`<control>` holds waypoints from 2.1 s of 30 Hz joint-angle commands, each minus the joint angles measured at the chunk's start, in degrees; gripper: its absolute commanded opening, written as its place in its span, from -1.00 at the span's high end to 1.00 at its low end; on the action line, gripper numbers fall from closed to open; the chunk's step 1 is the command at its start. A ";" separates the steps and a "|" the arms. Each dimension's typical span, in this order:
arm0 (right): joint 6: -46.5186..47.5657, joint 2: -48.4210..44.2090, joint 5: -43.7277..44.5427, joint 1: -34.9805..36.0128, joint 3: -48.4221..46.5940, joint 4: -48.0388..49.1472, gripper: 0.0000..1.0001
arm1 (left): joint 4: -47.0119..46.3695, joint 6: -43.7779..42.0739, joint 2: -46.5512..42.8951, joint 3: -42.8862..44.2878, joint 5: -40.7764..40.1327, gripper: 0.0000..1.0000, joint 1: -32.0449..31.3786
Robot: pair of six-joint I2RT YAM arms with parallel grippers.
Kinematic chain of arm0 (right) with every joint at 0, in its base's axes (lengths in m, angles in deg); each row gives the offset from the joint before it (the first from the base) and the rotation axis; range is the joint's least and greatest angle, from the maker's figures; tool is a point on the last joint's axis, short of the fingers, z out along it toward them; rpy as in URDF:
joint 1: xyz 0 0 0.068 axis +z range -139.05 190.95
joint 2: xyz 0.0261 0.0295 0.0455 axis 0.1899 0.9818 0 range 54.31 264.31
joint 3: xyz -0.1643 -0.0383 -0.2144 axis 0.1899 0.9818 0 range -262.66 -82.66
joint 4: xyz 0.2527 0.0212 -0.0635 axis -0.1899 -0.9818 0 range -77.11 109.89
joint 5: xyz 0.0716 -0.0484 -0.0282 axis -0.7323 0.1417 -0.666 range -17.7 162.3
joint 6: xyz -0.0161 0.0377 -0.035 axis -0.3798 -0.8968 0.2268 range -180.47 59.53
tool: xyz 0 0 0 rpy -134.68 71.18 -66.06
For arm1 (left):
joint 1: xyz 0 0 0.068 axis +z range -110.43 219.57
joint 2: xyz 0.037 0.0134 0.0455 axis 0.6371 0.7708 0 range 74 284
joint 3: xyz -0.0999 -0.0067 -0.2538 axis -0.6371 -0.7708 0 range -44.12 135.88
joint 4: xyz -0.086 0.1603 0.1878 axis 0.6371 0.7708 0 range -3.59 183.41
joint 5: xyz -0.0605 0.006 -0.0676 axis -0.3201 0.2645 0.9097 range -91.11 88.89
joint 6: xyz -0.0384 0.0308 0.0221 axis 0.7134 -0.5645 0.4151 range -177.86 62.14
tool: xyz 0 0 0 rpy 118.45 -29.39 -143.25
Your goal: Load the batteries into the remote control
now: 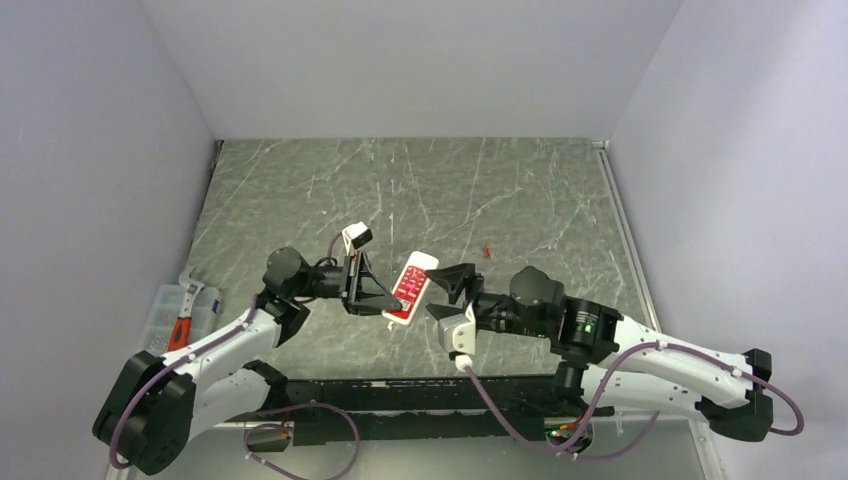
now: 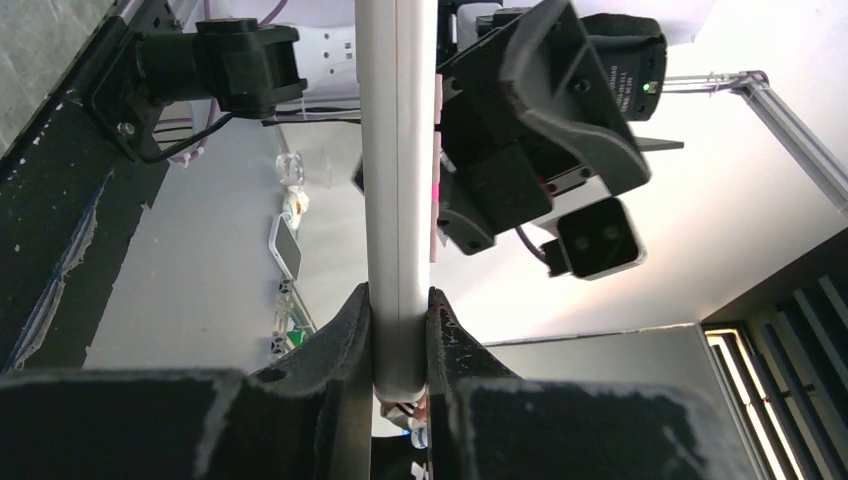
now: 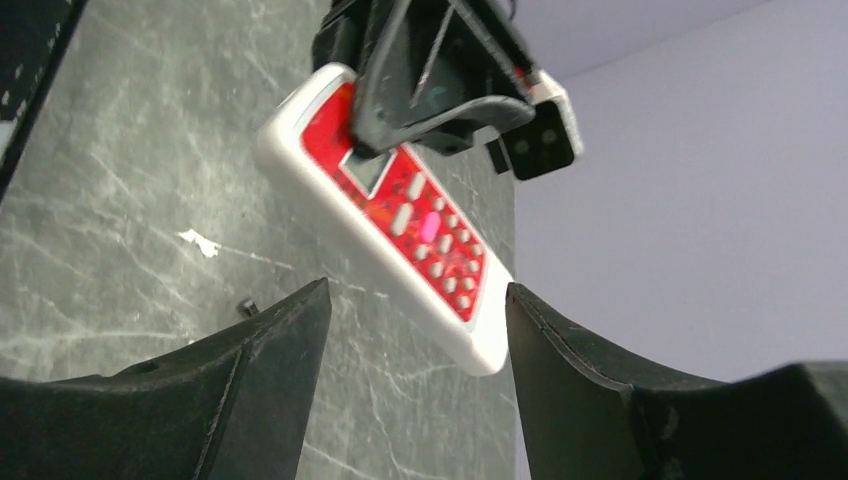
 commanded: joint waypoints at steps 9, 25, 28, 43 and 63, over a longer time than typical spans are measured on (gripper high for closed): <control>10.75 3.19 16.31 6.68 -0.84 3.78 -0.29 | -3.51 1.84 -3.36 0.31 2.14 1.00 0.55; 18.57 5.72 22.09 9.02 1.86 14.92 -0.04 | -1.84 1.46 -4.91 0.55 3.14 1.00 0.49; 18.54 5.57 22.22 9.09 1.73 15.12 0.16 | -1.02 1.10 -5.27 0.48 3.11 1.00 0.49; 17.50 5.30 22.92 9.33 0.20 10.31 1.00 | 13.17 -7.44 -7.24 3.18 2.73 0.21 0.49; 3.17 2.35 27.45 9.45 -0.94 -0.34 1.00 | 59.14 -43.59 -7.46 22.86 -5.96 -0.34 3.08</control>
